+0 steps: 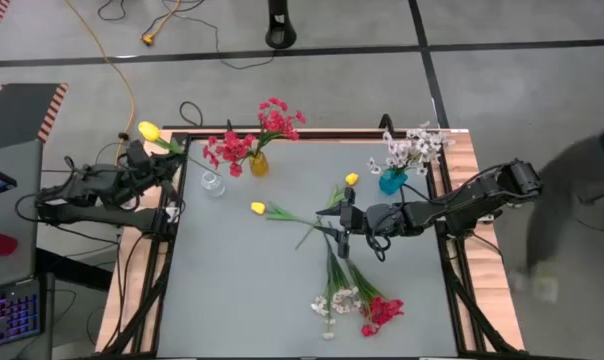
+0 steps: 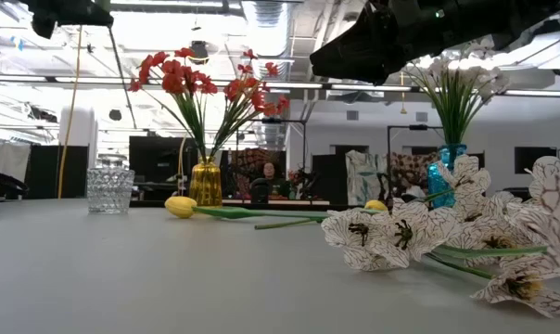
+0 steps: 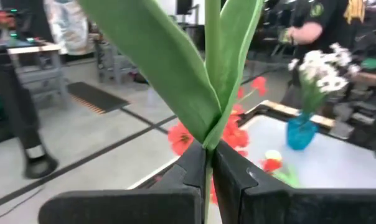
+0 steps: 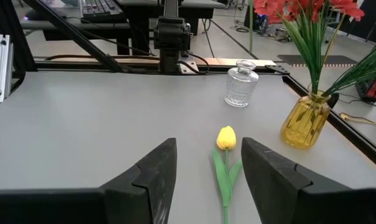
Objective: Sort flowers into vase by color
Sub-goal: Put the middle yellow tulip into the transparent vase
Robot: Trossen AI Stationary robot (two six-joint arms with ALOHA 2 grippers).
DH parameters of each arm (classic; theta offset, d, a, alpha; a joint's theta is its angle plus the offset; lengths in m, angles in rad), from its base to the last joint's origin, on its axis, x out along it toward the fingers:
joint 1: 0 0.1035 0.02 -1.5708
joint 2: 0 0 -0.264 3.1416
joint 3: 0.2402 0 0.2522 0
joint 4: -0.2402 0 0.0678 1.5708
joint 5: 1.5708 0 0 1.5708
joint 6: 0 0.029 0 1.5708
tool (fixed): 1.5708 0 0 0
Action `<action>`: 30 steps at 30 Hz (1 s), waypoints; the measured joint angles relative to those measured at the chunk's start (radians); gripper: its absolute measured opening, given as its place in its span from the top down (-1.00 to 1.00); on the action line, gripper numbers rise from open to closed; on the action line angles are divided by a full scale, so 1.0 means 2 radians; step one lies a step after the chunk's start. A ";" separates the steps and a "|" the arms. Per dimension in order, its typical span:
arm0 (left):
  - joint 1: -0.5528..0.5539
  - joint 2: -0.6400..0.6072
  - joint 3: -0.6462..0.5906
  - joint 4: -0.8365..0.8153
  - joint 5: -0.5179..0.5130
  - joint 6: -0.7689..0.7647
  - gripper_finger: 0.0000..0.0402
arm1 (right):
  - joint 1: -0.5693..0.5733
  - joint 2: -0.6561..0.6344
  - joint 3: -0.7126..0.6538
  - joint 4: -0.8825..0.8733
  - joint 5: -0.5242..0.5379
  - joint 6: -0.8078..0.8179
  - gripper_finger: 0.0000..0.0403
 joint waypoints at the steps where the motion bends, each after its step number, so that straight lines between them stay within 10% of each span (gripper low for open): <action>1: 0.000 0.002 0.001 -0.009 -0.007 -0.003 0.99 | 0.000 0.000 0.000 0.000 0.000 0.000 -0.03; 30: 0.000 0.010 -0.021 -0.094 -0.083 -0.106 0.95 | 0.000 0.000 0.000 -0.014 0.001 0.002 -0.03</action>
